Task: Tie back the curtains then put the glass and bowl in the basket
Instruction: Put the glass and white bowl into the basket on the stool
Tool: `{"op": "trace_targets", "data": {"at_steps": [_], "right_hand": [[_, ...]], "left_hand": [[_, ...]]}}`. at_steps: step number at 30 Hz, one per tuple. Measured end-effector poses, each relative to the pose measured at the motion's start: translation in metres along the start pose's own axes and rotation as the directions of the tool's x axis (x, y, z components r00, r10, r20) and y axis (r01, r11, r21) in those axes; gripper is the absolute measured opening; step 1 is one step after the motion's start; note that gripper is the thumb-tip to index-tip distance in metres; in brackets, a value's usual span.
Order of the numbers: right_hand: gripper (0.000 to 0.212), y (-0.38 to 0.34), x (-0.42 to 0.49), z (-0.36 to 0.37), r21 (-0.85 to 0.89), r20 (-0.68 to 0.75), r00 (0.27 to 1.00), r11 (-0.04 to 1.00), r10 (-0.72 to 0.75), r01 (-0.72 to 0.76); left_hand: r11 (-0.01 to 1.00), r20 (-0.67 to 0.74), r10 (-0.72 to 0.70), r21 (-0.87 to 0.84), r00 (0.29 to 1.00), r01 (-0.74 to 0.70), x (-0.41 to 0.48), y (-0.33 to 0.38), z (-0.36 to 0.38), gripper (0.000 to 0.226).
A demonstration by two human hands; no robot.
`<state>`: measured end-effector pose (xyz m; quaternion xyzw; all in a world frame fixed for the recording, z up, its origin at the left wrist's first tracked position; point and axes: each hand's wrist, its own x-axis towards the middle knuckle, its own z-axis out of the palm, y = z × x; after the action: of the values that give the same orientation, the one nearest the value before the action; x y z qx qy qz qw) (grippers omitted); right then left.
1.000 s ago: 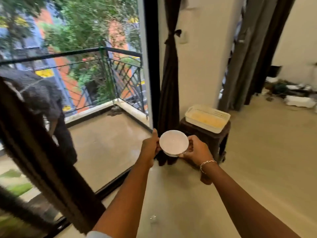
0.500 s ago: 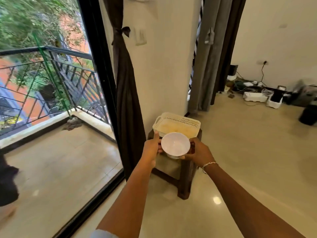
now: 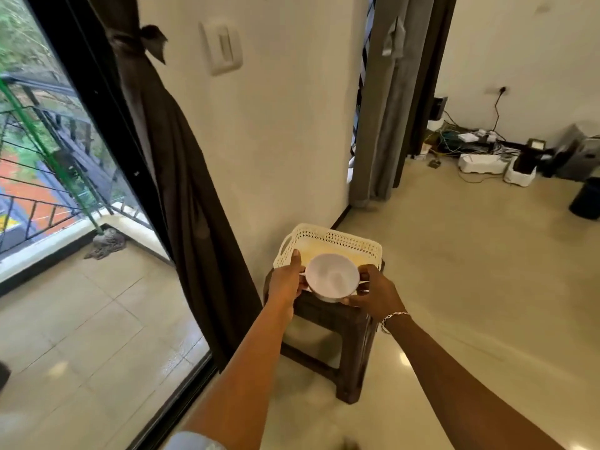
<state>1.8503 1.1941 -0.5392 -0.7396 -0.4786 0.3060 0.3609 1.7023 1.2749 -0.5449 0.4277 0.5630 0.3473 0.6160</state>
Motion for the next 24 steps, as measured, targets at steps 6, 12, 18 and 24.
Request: {"op": "trace_targets", "data": {"at_steps": [6, 12, 18, 24], "right_hand": [[0.046, 0.015, 0.104, -0.006, 0.042, 0.015, 0.996, 0.996, 0.083, -0.083], [0.037, 0.02, 0.2, -0.007, 0.167, -0.017, 0.99, 0.977, 0.138, -0.133], [0.029, 0.031, 0.277, 0.005, 0.206, 0.074, 0.978, 0.956, 0.196, -0.207], [0.032, 0.042, 0.329, 0.028, 0.139, 0.13, 0.943, 0.937, 0.305, -0.322]], "left_hand": [[0.998, -0.002, -0.001, 0.07, 1.0, 0.001, 0.082, 0.023, 0.029, 0.059], [0.996, -0.001, 0.038, 0.081, 0.999, -0.038, 0.158, 0.059, 0.054, 0.057], [0.992, -0.023, 0.033, 0.126, 0.999, -0.03, 0.219, 0.059, 0.061, 0.055], [0.988, 0.013, -0.059, 0.143, 0.998, 0.056, 0.278, 0.053, 0.066, 0.056]]}}
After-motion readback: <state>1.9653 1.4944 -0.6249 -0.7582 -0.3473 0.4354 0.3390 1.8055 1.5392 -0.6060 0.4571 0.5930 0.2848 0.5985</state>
